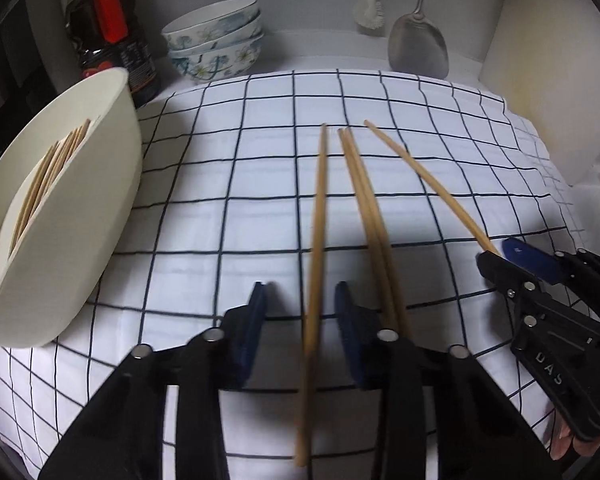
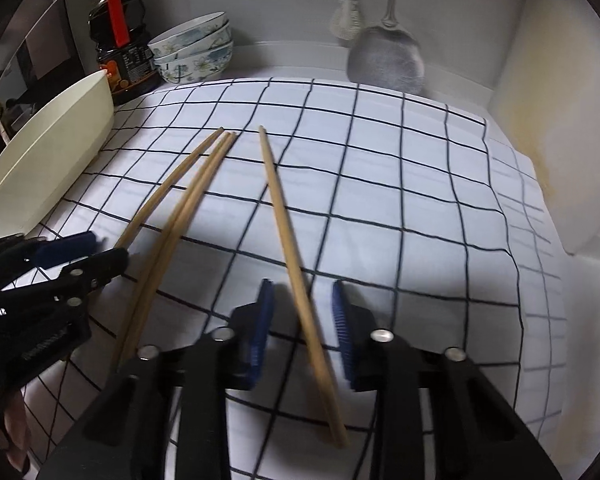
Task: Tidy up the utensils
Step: 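Close the right tool on one chopstick while the left tool grasps another, then carry both held chopsticks over the white bowl and lower them inside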
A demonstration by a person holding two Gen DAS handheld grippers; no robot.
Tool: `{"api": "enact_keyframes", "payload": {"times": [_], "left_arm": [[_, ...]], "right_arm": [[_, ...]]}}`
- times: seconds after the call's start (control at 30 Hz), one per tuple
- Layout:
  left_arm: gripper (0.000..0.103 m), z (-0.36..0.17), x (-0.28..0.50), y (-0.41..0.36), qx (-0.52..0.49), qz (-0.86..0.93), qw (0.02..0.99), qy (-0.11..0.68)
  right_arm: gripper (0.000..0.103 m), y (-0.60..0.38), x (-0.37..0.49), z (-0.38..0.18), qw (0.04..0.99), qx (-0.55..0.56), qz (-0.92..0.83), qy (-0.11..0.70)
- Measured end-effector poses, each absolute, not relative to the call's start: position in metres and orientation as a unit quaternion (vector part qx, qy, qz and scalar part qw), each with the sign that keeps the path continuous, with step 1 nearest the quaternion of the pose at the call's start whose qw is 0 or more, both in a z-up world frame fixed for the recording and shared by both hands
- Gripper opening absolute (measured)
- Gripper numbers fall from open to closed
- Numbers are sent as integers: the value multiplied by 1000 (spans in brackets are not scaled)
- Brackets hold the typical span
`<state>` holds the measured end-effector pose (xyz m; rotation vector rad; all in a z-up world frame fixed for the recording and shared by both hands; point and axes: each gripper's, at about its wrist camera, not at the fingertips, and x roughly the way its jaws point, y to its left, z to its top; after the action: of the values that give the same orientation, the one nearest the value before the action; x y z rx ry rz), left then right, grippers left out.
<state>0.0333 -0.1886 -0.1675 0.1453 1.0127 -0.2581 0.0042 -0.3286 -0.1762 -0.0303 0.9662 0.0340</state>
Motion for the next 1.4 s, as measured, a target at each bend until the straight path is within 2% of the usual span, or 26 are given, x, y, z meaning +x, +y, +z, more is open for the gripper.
{"api": "enact_keyframes", "payload": {"times": [0.03,0.07,0.1,0.33,0.7,1.0,1.4], "left_arm": [[15,-167,34,-190,70,-129,863,484],[9,-167,35,-191,72,-131,862,485],[7,-167,34,-191,72,-134,861,486],[7,-161,26,-182,75,-140,855,493],[7,-85,4,-131,39,-148,865,477],[7,-46,20,-21,0,-66,885,461],[7,-50,75,73,-32,-5,885,465]], "right_arm": [[9,-326,5,-176,885,-19,18,465],[8,-324,6,-176,884,-27,17,466],[7,-321,6,-176,884,-36,14,465],[6,-329,-4,-168,884,9,7,468],[6,-305,-37,-99,898,57,8,437],[6,-222,-3,-58,905,47,87,413],[6,-93,76,-55,881,2,191,432]]}}
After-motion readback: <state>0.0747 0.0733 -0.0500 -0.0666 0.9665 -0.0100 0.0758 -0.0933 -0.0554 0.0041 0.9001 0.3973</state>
